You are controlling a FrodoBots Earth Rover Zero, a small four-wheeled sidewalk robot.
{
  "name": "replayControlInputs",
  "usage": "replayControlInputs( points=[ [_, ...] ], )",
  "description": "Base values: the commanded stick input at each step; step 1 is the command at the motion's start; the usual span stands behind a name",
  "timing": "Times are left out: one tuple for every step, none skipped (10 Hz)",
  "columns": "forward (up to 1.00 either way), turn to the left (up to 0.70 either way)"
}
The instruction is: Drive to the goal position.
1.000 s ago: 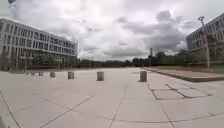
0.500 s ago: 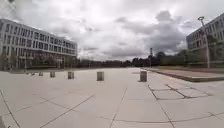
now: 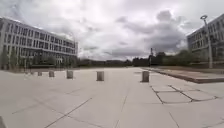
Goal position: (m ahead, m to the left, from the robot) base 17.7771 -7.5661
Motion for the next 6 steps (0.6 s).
replayControlInputs(
  points=[
    [0.7,0.0],
    [0.7,0.0],
    [0.7,0.0],
    [0.7,0.0],
    [0.7,0.0],
    [0.7,0.0]
  ],
)
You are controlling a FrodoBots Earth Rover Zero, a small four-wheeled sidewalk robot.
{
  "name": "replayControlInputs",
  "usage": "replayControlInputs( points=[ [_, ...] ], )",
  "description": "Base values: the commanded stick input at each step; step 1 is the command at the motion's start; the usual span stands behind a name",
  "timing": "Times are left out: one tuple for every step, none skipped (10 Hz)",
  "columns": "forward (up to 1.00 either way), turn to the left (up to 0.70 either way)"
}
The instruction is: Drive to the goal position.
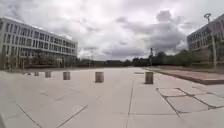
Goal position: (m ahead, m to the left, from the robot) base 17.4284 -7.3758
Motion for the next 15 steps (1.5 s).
replayControlInputs(
  points=[
    [0.7,0.0],
    [0.7,0.0],
    [0.7,0.0],
    [0.7,-0.03],
    [0.7,-0.1],
    [0.7,-0.28],
    [0.7,-0.35],
    [0.7,-0.35],
    [0.7,-0.35],
    [0.7,-0.35],
    [0.7,-0.2],
    [0.7,0.0],
    [0.7,0.0],
    [0.7,0.0],
    [0.7,0.0]
  ],
)
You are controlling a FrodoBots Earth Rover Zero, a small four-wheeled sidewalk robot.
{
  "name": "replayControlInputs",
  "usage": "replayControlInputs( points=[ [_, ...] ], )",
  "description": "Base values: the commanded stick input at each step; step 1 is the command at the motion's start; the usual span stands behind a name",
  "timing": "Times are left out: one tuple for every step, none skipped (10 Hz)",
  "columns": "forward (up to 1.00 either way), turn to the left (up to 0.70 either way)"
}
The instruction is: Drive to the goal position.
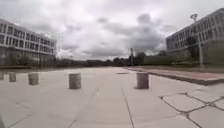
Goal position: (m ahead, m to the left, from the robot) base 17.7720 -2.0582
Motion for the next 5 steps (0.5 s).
replayControlInputs(
  points=[
    [0.7,0.0],
    [0.7,0.0],
    [0.7,0.0],
    [0.7,0.0],
    [0.7,0.0]
  ],
)
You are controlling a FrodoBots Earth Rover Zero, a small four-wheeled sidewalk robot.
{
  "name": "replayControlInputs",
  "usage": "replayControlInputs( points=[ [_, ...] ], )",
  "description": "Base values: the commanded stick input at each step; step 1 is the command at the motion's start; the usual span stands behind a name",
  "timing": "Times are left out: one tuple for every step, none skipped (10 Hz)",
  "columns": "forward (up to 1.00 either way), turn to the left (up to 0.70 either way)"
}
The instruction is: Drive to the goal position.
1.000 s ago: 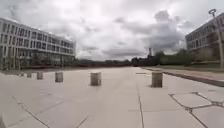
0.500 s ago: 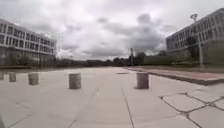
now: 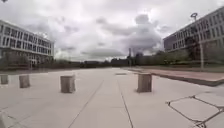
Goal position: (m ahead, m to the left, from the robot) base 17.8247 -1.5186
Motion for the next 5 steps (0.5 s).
replayControlInputs(
  points=[
    [0.7,0.0],
    [0.7,0.0],
    [0.7,0.0],
    [0.7,0.17],
    [0.7,0.34]
  ],
)
